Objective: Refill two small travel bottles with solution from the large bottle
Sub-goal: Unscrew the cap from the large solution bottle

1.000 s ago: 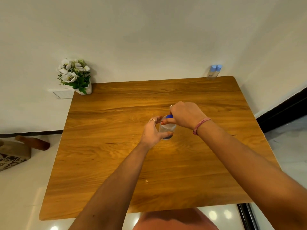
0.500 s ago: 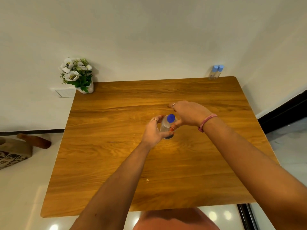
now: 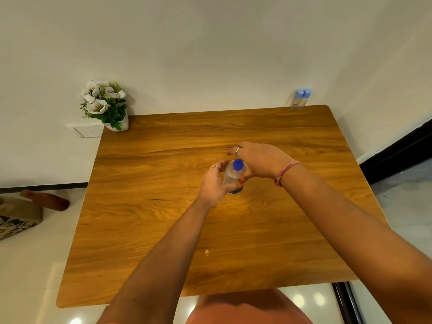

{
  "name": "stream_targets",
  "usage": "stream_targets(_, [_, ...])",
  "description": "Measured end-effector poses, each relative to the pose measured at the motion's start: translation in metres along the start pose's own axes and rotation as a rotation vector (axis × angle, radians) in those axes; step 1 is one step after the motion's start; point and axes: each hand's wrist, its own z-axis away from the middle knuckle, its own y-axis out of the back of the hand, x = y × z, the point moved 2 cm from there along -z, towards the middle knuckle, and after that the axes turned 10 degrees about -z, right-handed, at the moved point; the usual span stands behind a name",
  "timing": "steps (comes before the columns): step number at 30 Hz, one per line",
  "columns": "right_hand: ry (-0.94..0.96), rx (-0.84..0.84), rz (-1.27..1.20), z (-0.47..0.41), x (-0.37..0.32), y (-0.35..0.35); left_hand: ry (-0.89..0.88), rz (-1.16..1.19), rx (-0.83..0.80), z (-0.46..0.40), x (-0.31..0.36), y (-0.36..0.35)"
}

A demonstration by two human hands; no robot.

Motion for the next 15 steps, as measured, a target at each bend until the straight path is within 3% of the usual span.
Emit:
stream_targets(4, [0.088, 0.041, 0.052, -0.001, -0.006, -0.001, 0.001, 0.0, 0.003, 0.0, 0.001, 0.0])
stream_targets(9, [-0.154, 0.177, -0.138, -0.002, 0.002, -0.005, -0.014, -0.003, 0.01, 0.001, 0.002, 0.0])
stream_targets(11, [-0.237, 0.218, -0.389, 0.005, 0.014, -0.005, -0.04, -0.024, 0.022, 0.002, 0.002, -0.001])
stream_targets(15, [-0.356, 0.411, -1.119, 0.025, 0.04, -0.017, -0.056, -0.027, 0.004, 0.002, 0.001, -0.001])
